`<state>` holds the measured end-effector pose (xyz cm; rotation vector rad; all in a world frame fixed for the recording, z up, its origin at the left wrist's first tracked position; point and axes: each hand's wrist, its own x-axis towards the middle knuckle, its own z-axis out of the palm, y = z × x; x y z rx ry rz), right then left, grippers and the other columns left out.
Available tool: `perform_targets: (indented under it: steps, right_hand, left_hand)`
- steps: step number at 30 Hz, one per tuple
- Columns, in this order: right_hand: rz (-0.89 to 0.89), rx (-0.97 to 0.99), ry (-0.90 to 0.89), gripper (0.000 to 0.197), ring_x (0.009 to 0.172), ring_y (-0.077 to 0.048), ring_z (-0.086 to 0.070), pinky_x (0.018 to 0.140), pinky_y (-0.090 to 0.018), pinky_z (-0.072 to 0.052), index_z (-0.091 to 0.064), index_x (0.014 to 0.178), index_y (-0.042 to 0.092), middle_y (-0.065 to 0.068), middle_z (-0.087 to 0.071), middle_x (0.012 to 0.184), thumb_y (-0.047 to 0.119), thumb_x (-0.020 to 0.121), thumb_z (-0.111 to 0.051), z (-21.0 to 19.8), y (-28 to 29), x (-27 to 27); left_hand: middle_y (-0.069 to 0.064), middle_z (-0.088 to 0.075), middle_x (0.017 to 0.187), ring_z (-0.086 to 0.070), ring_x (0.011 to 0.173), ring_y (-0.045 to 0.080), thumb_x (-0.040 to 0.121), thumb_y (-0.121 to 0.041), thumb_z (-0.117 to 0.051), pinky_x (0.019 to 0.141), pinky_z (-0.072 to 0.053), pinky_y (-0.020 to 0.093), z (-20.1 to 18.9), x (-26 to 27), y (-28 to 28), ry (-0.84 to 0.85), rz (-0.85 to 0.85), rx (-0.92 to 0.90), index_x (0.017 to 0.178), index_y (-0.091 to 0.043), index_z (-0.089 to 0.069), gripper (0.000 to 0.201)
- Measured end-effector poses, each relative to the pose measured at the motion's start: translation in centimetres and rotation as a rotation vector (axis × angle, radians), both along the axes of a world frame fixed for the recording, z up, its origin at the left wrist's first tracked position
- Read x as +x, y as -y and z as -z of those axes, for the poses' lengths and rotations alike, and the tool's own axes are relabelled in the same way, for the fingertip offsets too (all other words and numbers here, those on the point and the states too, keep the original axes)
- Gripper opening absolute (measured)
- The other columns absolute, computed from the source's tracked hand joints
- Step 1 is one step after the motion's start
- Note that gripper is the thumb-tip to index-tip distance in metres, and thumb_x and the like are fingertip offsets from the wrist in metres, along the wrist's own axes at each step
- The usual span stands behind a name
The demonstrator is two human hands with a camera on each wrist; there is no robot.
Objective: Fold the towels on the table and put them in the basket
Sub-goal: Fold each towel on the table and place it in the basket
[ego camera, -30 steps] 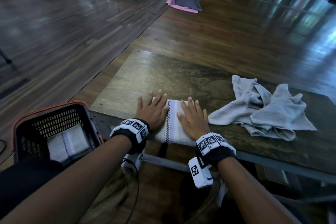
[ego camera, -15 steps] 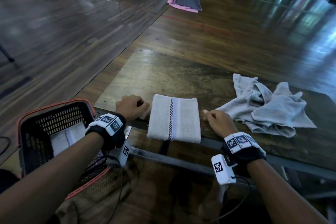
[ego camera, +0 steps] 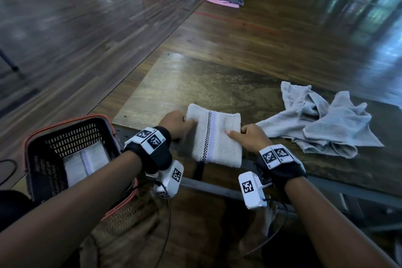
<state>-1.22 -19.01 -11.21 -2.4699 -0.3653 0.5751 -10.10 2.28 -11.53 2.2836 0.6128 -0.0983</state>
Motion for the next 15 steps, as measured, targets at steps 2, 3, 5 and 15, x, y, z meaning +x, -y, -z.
perform_targets:
  steps: [2,3,5,15]
  right_hand:
    - [0.01,0.052,0.012,0.036,0.074,-0.015,-0.058,0.057,-0.027,-0.04,-0.05,0.083,0.013,-0.001,-0.06,0.084,0.046,0.082,-0.063,-0.2,0.5,-0.6]
    - [0.011,0.086,0.006,0.034,0.075,-0.011,-0.056,0.058,-0.027,-0.041,-0.049,0.09,0.014,0.002,-0.058,0.086,0.044,0.083,-0.063,-0.4,0.8,-0.9]
    - [0.011,0.194,-0.067,0.033,0.087,-0.014,-0.06,0.072,-0.033,-0.05,-0.047,0.102,0.013,-0.001,-0.061,0.098,0.035,0.085,-0.064,-0.6,1.5,-1.7]
    - [0.226,0.565,-0.525,0.052,0.111,-0.029,-0.058,0.094,-0.047,-0.046,-0.047,0.132,0.004,-0.013,-0.066,0.112,0.001,0.083,-0.062,1.9,4.9,-10.7]
  left_hand:
    - [0.004,-0.046,0.058,-0.045,0.055,0.02,0.09,-0.027,-0.056,0.056,-0.039,0.028,-0.1,-0.8,0.5,0.065,-0.049,-0.196,0.059,-0.011,-0.046,0.036]
    - [0.005,-0.051,0.063,-0.05,0.058,0.02,0.09,-0.023,-0.058,0.058,-0.044,0.028,-0.1,-1.3,0.7,0.075,-0.087,-0.32,0.068,-0.01,-0.052,0.026]
    - [0.004,-0.058,0.078,-0.056,0.068,0.017,0.089,-0.018,-0.06,0.059,-0.049,0.026,-0.2,-3.0,1.4,0.048,-0.138,-0.515,0.09,-0.008,-0.058,0.01]
    - [0.013,-0.055,0.096,-0.05,0.093,0.028,0.093,-0.011,-0.052,0.07,-0.044,0.036,3.7,-14.3,4.8,0.157,-0.202,-0.818,0.091,-0.013,-0.057,0.006]
